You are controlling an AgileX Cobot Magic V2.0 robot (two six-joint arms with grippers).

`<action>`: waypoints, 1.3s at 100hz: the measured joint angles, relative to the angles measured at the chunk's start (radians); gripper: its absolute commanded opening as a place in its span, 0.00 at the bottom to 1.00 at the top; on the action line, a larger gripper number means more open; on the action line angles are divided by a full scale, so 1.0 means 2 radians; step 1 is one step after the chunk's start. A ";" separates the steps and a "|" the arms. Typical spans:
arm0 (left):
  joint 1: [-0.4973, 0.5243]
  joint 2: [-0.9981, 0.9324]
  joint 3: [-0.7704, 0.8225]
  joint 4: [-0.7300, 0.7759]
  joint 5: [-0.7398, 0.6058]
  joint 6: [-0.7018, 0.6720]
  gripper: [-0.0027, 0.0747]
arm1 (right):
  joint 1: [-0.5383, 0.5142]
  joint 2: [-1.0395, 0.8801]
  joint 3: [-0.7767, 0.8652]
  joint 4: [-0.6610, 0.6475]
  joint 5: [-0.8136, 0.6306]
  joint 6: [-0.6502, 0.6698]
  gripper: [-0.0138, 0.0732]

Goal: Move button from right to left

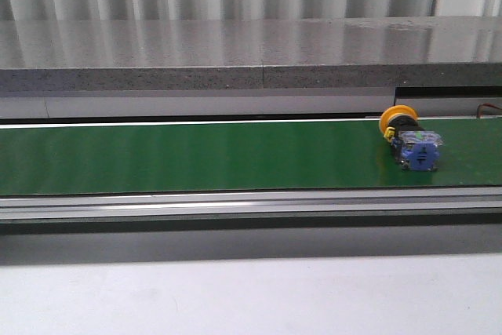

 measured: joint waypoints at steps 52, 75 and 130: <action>0.000 0.005 -0.043 -0.025 0.026 0.000 0.01 | 0.000 0.000 0.000 0.000 0.000 0.000 0.08; 0.000 0.105 -0.183 -0.056 0.156 0.000 0.01 | 0.000 0.000 0.000 0.000 0.000 0.000 0.08; 0.000 0.328 -0.344 -0.077 0.325 0.003 0.01 | 0.000 0.000 0.000 0.000 0.000 0.000 0.08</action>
